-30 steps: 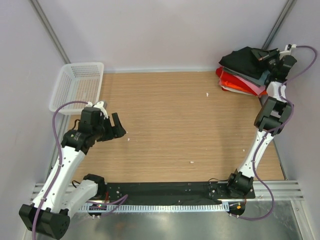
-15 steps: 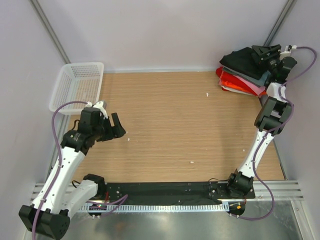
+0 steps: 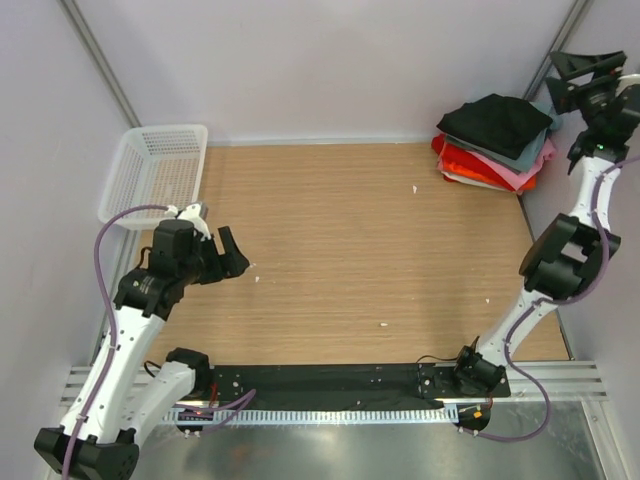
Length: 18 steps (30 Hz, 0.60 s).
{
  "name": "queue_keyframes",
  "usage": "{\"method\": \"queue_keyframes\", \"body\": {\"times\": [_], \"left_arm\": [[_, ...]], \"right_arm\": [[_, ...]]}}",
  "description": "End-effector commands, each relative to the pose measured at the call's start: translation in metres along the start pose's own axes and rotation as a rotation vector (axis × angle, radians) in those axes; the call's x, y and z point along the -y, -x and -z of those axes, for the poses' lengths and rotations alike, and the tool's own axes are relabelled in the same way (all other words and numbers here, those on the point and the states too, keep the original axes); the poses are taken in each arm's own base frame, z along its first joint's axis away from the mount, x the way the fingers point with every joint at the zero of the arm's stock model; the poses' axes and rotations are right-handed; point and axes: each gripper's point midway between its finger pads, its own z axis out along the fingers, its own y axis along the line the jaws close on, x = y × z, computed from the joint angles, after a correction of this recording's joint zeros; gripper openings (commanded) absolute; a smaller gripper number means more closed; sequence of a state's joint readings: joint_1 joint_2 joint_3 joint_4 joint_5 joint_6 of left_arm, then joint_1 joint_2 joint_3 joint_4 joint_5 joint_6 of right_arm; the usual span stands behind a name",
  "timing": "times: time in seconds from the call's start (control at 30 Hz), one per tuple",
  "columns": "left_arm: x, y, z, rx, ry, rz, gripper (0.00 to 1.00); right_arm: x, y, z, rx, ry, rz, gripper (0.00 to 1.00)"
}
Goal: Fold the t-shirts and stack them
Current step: Reset both grippers
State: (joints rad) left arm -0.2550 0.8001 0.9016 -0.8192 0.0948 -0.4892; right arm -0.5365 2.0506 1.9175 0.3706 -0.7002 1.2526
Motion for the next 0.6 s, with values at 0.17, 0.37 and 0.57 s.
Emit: {"method": "queue_keyframes", "body": {"times": [0.17, 0.37, 0.57], "left_arm": [[0.008, 0.01, 0.006, 0.057, -0.043, -0.021, 0.8], [0.009, 0.011, 0.008, 0.067, -0.051, -0.022, 0.81], [0.01, 0.011, 0.009, 0.07, -0.058, -0.025, 0.81]], "right_arm": [[-0.149, 0.016, 0.099, 0.205, 0.032, 0.313, 0.89], [-0.155, -0.043, 0.168, 0.203, -0.122, 0.49, 0.93], [-0.103, -0.097, 0.226, 0.193, -0.304, 0.483, 0.95]]}}
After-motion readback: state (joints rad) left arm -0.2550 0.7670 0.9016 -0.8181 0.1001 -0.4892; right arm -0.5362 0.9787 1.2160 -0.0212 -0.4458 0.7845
